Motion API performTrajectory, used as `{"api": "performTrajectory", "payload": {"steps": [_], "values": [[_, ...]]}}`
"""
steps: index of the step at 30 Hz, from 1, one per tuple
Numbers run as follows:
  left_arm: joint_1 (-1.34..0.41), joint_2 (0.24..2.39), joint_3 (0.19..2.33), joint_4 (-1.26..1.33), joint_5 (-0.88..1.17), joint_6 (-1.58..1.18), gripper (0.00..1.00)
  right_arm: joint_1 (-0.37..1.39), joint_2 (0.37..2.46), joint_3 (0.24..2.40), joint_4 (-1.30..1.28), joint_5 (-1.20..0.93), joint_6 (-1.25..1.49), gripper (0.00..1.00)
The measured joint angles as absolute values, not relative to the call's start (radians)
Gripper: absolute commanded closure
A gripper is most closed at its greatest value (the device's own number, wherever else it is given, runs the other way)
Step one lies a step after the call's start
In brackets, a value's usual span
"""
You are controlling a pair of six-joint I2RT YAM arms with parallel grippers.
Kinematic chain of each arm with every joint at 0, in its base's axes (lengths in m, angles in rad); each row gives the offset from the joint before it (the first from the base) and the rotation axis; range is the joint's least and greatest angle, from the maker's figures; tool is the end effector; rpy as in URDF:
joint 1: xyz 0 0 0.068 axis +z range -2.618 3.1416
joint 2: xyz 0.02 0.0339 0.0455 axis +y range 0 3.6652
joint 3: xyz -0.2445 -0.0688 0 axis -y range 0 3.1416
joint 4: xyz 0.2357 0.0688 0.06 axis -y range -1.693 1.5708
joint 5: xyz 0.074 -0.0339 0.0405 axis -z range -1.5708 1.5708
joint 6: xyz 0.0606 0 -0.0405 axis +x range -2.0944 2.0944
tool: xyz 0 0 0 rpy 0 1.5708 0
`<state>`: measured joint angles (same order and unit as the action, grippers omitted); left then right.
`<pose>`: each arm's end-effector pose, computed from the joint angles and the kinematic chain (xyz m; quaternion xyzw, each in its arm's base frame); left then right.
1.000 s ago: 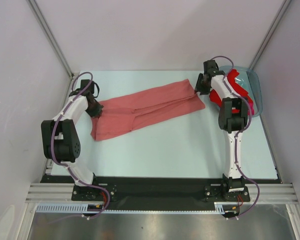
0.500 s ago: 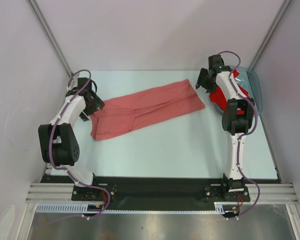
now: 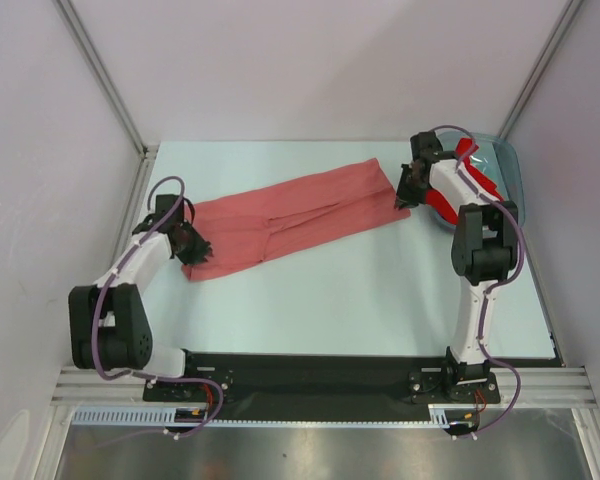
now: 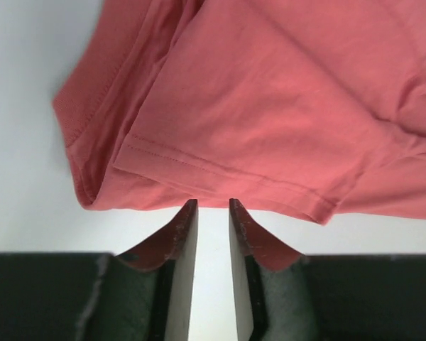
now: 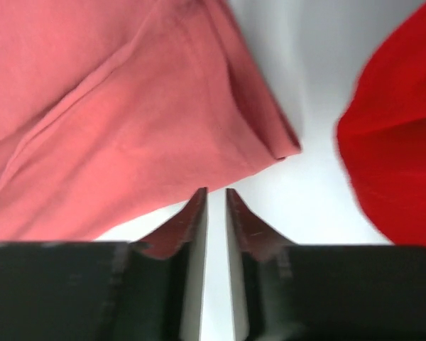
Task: Fold and stack the t-shirts
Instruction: Fold the tshirt
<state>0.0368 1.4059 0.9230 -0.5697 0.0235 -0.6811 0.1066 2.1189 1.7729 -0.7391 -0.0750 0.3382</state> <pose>0.2830 0.0090 0.1815 -0.3367 0.9060 -0.0919 0.2394 0.4492 0.0526 0.1798 0.1031 0.9645 0.0885 0.2264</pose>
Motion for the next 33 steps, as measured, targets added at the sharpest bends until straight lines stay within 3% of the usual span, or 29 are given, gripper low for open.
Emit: {"api": "performTrajectory", "payload": {"steps": [7,15,16,19,20,23,28,31,33], "values": [[0.039,1.524,0.876,-0.519,0.044,-0.681,0.79,0.119,2.135,1.737,-0.665,-0.081,0.316,0.90],[0.041,1.539,0.859,-0.508,0.010,-0.670,0.79,0.096,2.182,1.688,-0.638,-0.036,0.291,0.87],[0.041,1.539,0.859,-0.509,0.010,-0.669,0.77,0.096,2.182,1.690,-0.638,-0.030,0.289,0.86],[0.041,1.511,0.859,-0.527,0.007,-0.653,0.55,0.103,2.182,1.716,-0.653,0.000,0.288,0.78],[0.041,1.485,0.859,-0.537,0.005,-0.651,0.46,0.110,2.182,1.731,-0.665,0.013,0.293,0.70],[0.041,1.378,0.860,-0.551,0.008,-0.643,0.42,0.143,2.173,1.777,-0.677,0.033,0.327,0.62],[0.042,1.269,0.892,-0.553,0.030,-0.615,0.48,0.269,2.086,1.741,-0.572,-0.020,0.447,0.61],[0.042,1.291,0.898,-0.508,0.079,-0.591,0.54,0.362,2.025,1.630,-0.404,-0.099,0.577,0.67],[0.042,1.328,0.898,-0.480,0.118,-0.583,0.57,0.419,2.010,1.544,-0.266,-0.166,0.683,0.77]]}}
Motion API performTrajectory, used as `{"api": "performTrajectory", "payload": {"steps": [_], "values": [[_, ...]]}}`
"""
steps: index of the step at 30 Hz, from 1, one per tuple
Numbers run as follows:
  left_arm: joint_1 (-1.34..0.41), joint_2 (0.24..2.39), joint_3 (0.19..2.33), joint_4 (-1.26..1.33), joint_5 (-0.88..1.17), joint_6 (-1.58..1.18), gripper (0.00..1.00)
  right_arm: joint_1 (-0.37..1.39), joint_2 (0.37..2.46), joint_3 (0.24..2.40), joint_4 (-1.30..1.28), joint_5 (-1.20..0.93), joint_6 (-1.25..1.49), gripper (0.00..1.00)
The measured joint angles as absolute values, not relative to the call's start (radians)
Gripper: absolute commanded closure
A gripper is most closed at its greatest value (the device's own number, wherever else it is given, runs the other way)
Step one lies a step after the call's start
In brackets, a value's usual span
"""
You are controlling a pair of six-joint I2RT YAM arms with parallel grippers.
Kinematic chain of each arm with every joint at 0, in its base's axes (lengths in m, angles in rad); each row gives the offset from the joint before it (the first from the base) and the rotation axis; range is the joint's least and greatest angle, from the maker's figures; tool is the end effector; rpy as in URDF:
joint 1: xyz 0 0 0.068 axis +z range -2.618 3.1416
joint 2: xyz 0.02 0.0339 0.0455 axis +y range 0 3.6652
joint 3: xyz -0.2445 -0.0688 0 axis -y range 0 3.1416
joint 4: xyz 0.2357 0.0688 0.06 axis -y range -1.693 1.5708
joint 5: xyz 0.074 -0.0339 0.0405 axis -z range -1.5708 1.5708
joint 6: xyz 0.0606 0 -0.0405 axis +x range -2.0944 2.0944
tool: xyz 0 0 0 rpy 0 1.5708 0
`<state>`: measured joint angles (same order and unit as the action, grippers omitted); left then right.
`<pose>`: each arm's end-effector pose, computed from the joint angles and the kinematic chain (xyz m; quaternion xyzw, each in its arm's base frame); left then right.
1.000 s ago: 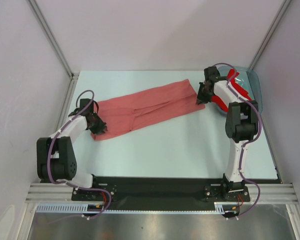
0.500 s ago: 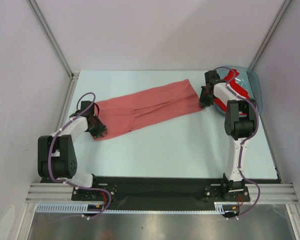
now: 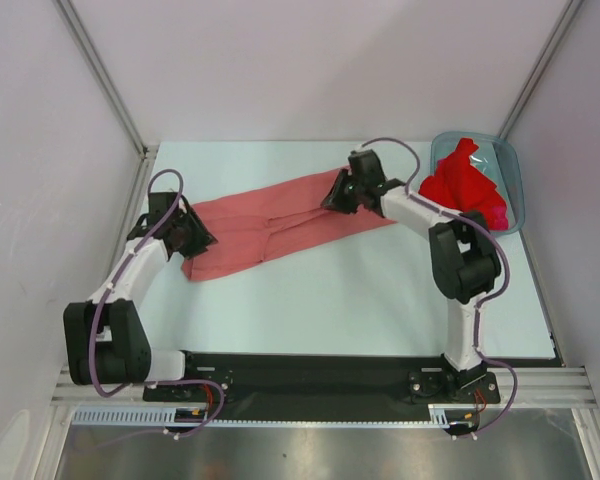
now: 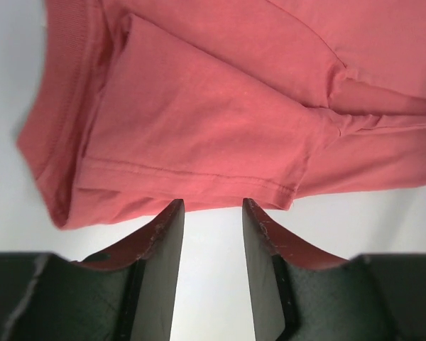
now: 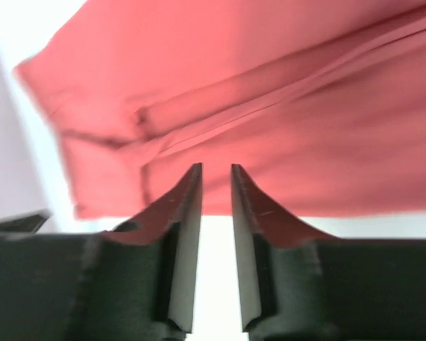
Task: Fold and stack the t-shirts
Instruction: Fold the tshirt
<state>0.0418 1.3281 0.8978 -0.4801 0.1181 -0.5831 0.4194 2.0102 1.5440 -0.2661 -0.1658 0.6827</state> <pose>0.2828 0.0047 0.2011 -0.2721 0.9045 -0.1403 0.2970 0.4170 0.1969 0.1930 0.0861 0.9068 0.2768 0.3060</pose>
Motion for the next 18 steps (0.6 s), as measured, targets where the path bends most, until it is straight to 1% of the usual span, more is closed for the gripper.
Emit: {"api": "performTrajectory", "payload": {"steps": [1,2,3,4,9,18], "values": [[0.042,1.346,0.898,-0.471,0.133,-0.582,0.57,0.439,2.013,1.516,-0.220,-0.188,0.720,0.81],[0.042,1.360,0.897,-0.463,0.144,-0.581,0.57,0.459,2.025,1.485,-0.162,-0.216,0.768,0.90],[0.042,1.369,0.895,-0.453,0.154,-0.581,0.57,0.475,2.042,1.467,-0.117,-0.239,0.811,0.96],[0.042,1.371,0.894,-0.448,0.162,-0.581,0.57,0.488,2.065,1.457,-0.073,-0.263,0.853,1.00],[0.042,1.371,0.892,-0.429,0.183,-0.570,0.57,0.543,2.167,1.448,0.081,-0.328,1.009,1.00],[0.042,1.383,0.892,-0.427,0.200,-0.549,0.57,0.636,2.236,1.492,0.148,-0.356,1.100,1.00]]}}
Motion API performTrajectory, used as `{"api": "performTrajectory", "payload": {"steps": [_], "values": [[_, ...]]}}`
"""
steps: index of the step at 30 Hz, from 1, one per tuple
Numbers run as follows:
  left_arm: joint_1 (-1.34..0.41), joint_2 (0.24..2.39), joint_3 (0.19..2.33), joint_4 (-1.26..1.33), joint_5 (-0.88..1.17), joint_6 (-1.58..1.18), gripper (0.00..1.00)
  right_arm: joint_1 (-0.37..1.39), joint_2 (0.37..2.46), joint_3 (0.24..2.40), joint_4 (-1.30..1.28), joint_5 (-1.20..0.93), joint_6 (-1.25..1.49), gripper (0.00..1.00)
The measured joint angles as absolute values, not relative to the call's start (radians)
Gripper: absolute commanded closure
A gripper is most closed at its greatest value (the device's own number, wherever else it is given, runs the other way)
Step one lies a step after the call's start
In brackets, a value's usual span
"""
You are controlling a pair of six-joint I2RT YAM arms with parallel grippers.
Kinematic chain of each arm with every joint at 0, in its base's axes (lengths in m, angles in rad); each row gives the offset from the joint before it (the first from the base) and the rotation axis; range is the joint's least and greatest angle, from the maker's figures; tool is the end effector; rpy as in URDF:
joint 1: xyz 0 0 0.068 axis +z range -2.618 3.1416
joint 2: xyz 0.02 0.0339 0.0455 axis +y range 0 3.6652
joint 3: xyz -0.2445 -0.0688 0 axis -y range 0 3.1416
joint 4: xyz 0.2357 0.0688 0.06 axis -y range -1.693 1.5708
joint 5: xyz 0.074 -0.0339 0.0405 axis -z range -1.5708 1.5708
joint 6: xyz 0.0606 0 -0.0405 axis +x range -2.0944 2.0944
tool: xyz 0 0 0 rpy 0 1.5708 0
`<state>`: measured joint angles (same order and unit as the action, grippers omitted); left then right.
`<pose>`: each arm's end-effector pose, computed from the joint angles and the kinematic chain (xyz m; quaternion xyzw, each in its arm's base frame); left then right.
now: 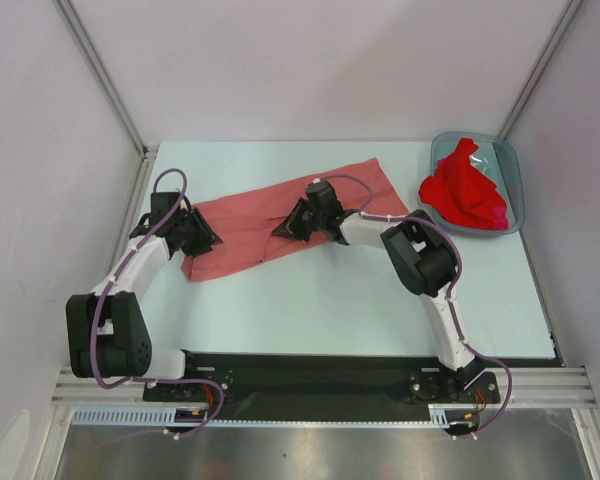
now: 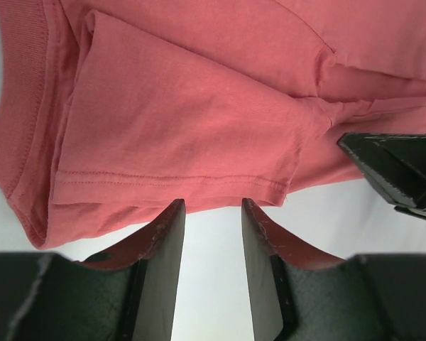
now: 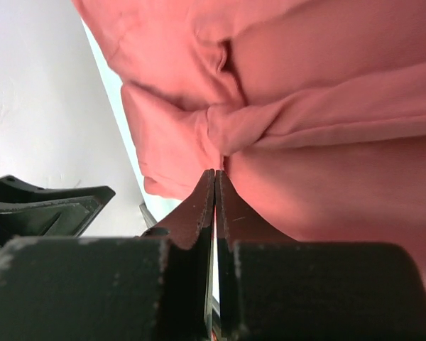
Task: Fold and stack the t-shirts
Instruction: Fold the tshirt
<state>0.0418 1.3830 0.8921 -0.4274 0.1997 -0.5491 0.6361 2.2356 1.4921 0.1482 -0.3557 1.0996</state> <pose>0.2917 0.0002 0.1895 -0.2439 0.9110 -0.1714 0.2850 0.3842 0.3100 0.1172 0.1190 0.8653 0.4529 0.1789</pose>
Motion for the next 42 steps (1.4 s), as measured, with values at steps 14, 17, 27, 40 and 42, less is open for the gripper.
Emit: {"api": "performTrajectory", "payload": {"steps": [14,17,27,40,42], "values": [[0.042,1.416,0.892,-0.428,0.221,-0.539,0.57,0.668,2.305,1.533,0.150,-0.364,1.110,1.00],[0.042,1.417,0.893,-0.429,0.222,-0.533,0.57,0.665,2.310,1.539,0.153,-0.365,1.108,1.00],[0.042,1.422,0.897,-0.432,0.223,-0.514,0.57,0.650,2.374,1.615,0.155,-0.375,1.100,1.00],[0.042,1.422,0.897,-0.433,0.223,-0.512,0.56,0.626,2.428,1.707,0.157,-0.375,1.091,1.00],[0.042,1.422,0.897,-0.433,0.223,-0.512,0.57,0.623,2.440,1.712,0.157,-0.376,1.091,1.00]]}}
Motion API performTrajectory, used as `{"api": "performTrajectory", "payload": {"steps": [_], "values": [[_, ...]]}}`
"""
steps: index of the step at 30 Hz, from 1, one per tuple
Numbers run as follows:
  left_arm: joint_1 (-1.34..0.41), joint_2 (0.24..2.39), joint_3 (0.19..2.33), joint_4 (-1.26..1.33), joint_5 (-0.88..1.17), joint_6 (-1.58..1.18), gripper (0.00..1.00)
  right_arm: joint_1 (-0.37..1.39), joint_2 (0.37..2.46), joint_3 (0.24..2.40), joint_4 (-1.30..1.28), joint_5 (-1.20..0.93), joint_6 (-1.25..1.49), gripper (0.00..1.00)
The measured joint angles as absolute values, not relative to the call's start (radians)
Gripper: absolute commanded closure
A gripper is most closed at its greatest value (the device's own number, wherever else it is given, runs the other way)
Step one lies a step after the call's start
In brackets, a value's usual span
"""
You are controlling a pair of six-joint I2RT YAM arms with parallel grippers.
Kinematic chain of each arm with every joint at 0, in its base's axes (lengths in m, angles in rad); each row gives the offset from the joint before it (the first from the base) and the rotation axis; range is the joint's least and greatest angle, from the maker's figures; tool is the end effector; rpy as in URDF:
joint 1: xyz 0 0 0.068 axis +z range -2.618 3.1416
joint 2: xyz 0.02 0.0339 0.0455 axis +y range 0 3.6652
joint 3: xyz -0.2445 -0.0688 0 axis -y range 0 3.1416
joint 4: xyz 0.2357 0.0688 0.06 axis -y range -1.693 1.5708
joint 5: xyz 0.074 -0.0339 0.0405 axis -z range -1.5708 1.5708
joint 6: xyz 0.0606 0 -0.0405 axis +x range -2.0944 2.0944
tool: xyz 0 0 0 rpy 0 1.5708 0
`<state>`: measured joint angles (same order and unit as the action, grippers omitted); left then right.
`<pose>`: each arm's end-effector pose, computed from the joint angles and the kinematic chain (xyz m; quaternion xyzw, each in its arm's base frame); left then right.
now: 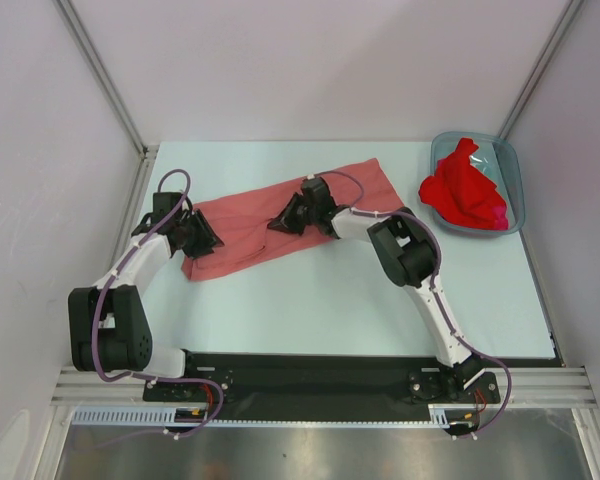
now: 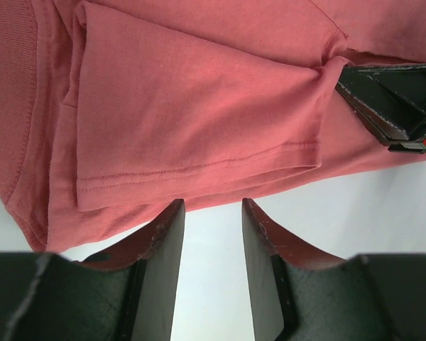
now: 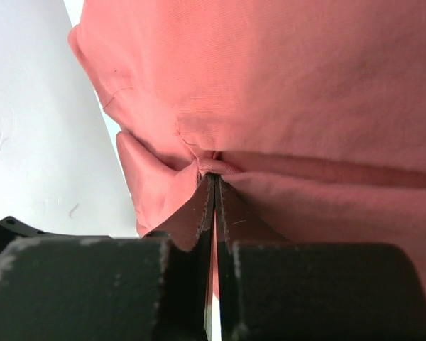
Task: Fold and stack the t-shirts
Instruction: Fold the tshirt
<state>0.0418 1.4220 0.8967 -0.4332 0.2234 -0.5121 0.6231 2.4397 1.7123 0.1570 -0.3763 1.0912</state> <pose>0.2946 -0.0011 0.1801 -0.2268 0.9206 -0.1731 0.2665 0.4193 0.3288 0.0891 0.1127 0.8593 0.4636 0.1843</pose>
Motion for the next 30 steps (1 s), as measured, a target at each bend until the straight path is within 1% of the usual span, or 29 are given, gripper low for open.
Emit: {"api": "performTrajectory", "payload": {"steps": [5,9,11,12,14,16,18,22,26,30], "values": [[0.042,1.422,0.897,-0.433,0.224,-0.512,0.56,0.612,2.463,1.750,0.160,-0.394,1.090,1.00],[0.042,1.423,0.897,-0.433,0.225,-0.513,0.53,0.601,2.465,1.754,0.157,-0.406,1.082,0.99],[0.042,1.427,0.897,-0.433,0.228,-0.513,0.53,0.595,2.465,1.757,0.149,-0.412,1.077,0.97],[0.042,1.430,0.897,-0.433,0.231,-0.513,0.53,0.591,2.465,1.760,0.137,-0.417,1.069,0.96],[0.042,1.437,0.897,-0.433,0.234,-0.513,0.52,0.587,2.464,1.762,0.116,-0.429,1.052,0.88],[0.042,1.445,0.897,-0.432,0.237,-0.513,0.51,0.585,2.450,1.762,0.080,-0.441,1.001,0.83],[0.042,1.458,0.897,-0.431,0.239,-0.513,0.52,0.585,2.420,1.762,0.021,-0.442,0.929,0.81],[0.054,1.518,0.896,-0.424,0.242,-0.515,0.53,0.592,2.362,1.762,-0.059,-0.475,0.807,0.73],[0.086,1.572,0.881,-0.401,0.241,-0.522,0.54,0.616,2.346,1.784,-0.107,-0.522,0.740,0.73],[0.120,1.609,0.862,-0.377,0.244,-0.534,0.57,0.655,2.357,1.837,-0.159,-0.582,0.717,0.74]]}}
